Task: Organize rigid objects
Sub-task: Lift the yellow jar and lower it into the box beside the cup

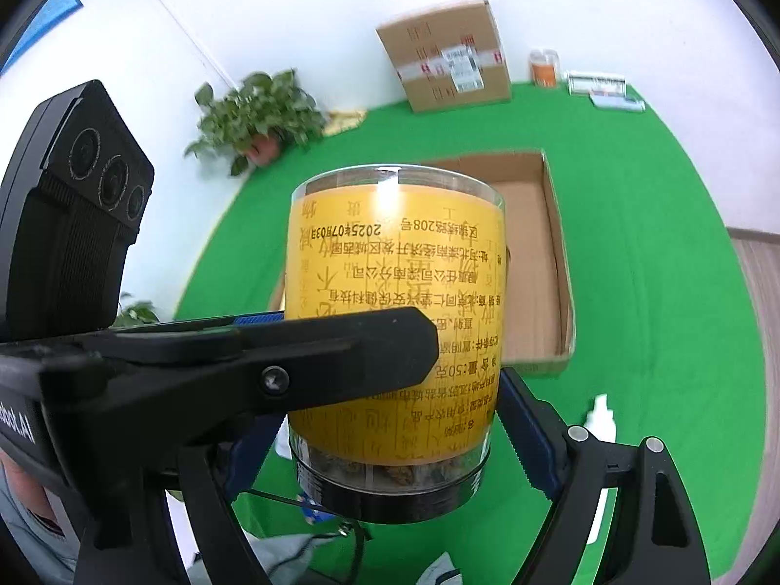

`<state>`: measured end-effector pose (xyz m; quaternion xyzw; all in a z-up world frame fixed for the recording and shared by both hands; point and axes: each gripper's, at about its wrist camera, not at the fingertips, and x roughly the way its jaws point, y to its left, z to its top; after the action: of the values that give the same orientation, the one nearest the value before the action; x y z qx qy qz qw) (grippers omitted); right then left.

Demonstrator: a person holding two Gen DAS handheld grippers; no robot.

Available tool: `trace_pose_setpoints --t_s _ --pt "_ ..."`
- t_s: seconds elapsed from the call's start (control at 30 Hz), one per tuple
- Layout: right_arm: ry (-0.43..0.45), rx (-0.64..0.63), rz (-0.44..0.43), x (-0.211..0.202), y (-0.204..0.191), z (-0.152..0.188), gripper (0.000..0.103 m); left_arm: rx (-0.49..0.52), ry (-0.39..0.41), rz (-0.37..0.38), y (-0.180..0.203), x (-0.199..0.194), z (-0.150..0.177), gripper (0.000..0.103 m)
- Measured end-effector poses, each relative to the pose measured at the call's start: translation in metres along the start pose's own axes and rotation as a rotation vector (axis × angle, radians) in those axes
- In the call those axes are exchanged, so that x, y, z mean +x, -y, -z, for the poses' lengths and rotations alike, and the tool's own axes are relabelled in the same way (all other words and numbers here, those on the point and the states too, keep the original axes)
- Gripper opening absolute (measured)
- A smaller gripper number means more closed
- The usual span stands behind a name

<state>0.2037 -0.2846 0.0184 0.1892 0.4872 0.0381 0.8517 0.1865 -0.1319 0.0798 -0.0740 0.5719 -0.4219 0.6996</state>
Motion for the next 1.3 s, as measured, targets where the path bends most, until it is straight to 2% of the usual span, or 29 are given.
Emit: trace_pose_setpoints --t_s 0.27,0.43,0.53,1.07,1.3 --pt "0.082 0.03 0.026 -0.051 0.011 -0.046 0.083 0.077 0.018 0.01 0.031 0.007 -0.042 0.081" --pt "0.056 0.033 0.025 -0.057 0.027 -0.057 0.083 0.07 0.005 0.01 0.029 0.018 -0.051 0.081" --pt "0.019 0.04 0.019 -0.047 0.036 -0.06 0.083 0.049 -0.021 0.001 0.021 0.031 -0.052 0.081" --pt "-0.286 0.103 0.014 0.098 0.101 -0.075 0.083 -0.146 -0.189 0.034 -0.068 0.135 -0.066 0.081" --pt "-0.381 0.123 0.025 0.162 0.133 -0.08 0.083 -0.222 -0.258 0.045 -0.104 0.177 -0.066 0.081"
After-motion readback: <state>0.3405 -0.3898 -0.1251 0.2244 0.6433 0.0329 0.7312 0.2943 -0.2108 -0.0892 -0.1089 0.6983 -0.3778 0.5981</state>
